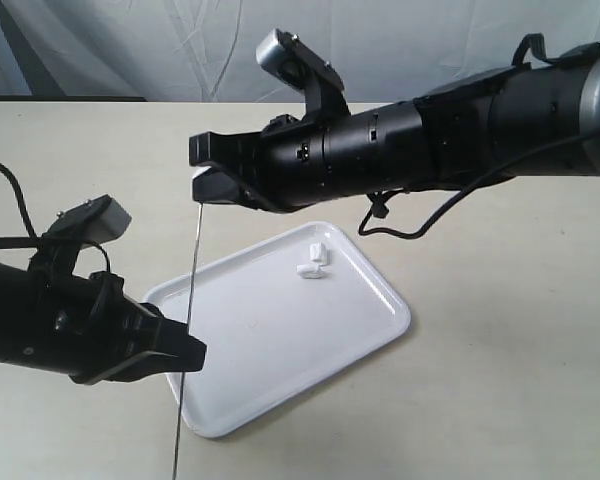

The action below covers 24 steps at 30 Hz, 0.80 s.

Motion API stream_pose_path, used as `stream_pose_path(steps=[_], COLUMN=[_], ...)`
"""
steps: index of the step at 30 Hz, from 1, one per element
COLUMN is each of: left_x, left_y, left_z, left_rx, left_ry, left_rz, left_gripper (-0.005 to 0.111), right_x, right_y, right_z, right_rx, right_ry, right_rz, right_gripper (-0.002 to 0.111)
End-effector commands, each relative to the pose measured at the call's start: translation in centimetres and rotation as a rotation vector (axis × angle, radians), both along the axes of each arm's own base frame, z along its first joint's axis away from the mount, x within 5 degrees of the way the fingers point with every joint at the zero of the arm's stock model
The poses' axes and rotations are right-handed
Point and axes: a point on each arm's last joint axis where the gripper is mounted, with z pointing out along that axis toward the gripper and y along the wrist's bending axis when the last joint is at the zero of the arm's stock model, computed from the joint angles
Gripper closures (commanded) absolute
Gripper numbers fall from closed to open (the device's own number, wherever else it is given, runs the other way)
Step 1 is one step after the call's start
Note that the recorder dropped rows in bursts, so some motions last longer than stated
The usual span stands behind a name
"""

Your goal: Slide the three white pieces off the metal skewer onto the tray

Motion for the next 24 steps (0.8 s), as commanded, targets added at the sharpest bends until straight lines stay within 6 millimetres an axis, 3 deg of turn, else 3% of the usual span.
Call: stream_pose_path(steps=[1, 11, 18, 24], left_x=[-1.5, -1.3, -0.5, 0.3], left_y=[0.2, 0.2, 0.8, 1.6], left_z=[-0.7, -0.8, -0.9, -1.6], left_rx=[0.027, 0.041, 0.068, 0.17], left_ry=[0.079, 0.059, 0.025, -0.01], left_rz=[-0.114, -0.1, -0.043, 0.033], left_gripper=[0.107, 0.107, 0.107, 0.107], right_x=[1.8, 1.7, -0.3, -1.6], right_y=[-1.1, -1.2, -3.0, -3.5], right_z=[2.9, 2.5, -2.3, -5.6], right_rx=[0.034, 0.022, -0.188, -0.242], right_ry=[-0.071, -0.05, 0.033, 0.141], right_rz=[-0.159, -0.17, -0.134, -0.101], right_gripper=[0.109, 0.109, 0.109, 0.109])
